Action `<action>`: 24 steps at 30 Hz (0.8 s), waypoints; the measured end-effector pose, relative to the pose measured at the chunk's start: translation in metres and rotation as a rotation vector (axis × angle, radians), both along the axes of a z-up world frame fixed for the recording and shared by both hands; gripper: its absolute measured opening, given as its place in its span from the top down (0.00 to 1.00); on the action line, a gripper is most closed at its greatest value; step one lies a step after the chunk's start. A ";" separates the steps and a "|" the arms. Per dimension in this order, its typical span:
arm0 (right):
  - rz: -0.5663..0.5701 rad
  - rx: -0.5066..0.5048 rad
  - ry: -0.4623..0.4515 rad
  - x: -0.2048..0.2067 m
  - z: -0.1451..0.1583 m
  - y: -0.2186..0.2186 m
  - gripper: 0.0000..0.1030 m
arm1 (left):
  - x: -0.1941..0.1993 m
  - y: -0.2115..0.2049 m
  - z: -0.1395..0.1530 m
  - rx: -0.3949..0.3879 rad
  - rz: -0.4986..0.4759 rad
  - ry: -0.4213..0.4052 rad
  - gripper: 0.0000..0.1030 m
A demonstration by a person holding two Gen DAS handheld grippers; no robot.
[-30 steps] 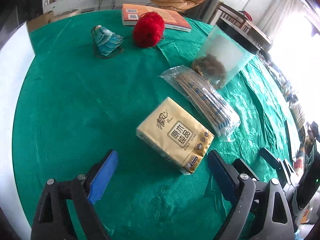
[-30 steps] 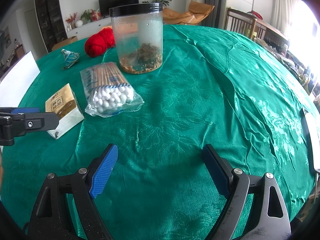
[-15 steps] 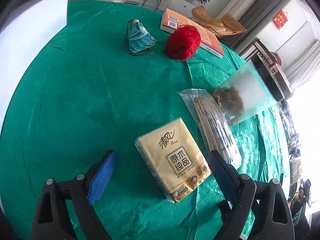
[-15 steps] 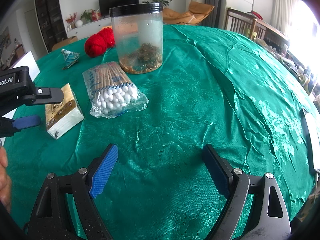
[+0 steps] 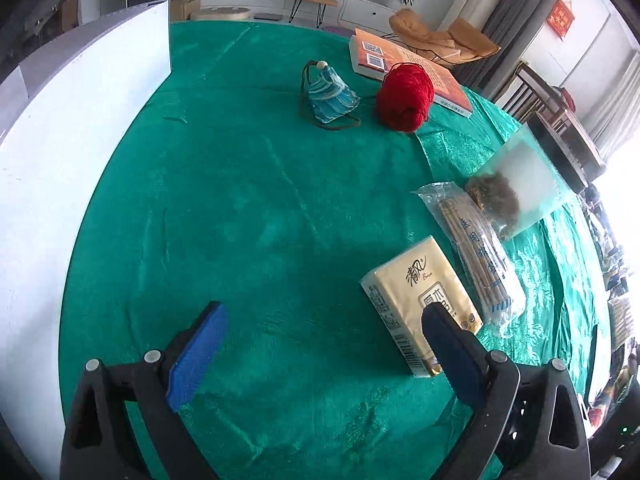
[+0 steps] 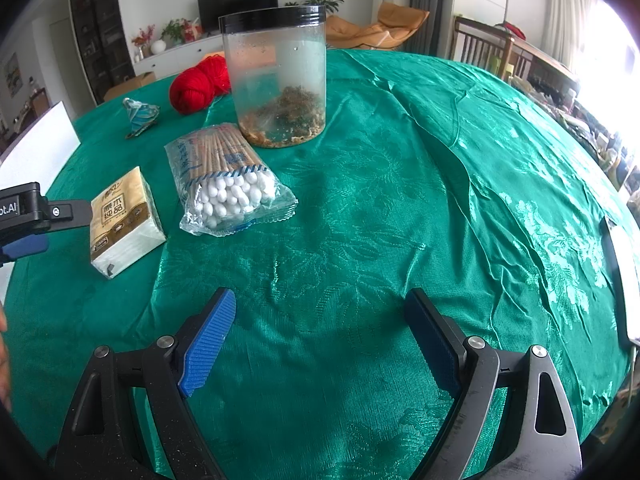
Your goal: Organize soft objects
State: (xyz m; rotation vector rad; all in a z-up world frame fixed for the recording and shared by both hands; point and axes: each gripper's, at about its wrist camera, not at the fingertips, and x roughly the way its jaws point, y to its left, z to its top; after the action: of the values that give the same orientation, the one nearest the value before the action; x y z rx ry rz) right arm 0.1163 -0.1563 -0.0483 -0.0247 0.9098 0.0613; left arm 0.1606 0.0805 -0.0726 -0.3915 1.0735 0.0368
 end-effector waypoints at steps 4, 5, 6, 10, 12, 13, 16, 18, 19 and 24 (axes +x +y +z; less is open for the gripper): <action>0.000 0.000 0.000 0.000 0.000 0.000 0.14 | 0.005 -0.028 -0.002 -0.061 -0.053 0.030 0.06; 0.000 0.000 0.000 0.000 0.000 0.000 0.14 | 0.007 -0.039 -0.002 -0.042 -0.060 0.034 0.06; 0.000 0.000 0.000 0.000 0.000 0.000 0.14 | 0.010 -0.048 -0.002 -0.018 -0.060 0.035 0.06; 0.001 0.000 0.000 0.000 0.000 0.000 0.14 | 0.022 -0.075 -0.005 0.082 -0.030 0.042 0.06; 0.000 0.000 0.000 0.000 0.000 0.000 0.14 | 0.026 -0.083 -0.010 0.125 -0.019 0.048 0.06; 0.001 0.000 0.000 0.000 0.000 0.000 0.14 | 0.028 -0.085 -0.013 0.149 -0.017 0.054 0.06; 0.001 0.000 0.000 0.000 0.000 0.000 0.14 | 0.027 -0.094 -0.017 0.234 -0.027 0.037 0.05; 0.001 0.001 0.000 0.000 0.000 0.000 0.14 | 0.024 -0.098 -0.019 0.275 -0.057 0.035 0.05; 0.001 0.001 0.000 0.000 0.000 0.000 0.14 | 0.022 -0.099 -0.019 0.293 -0.077 0.032 0.04; 0.000 0.001 0.000 0.000 0.000 0.000 0.14 | 0.007 -0.073 -0.018 0.283 -0.098 0.035 0.03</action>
State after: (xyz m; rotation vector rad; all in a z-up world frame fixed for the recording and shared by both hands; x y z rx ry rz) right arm 0.1162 -0.1567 -0.0484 -0.0245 0.9096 0.0620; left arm 0.1673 0.0073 -0.0907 -0.0836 1.1032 0.1073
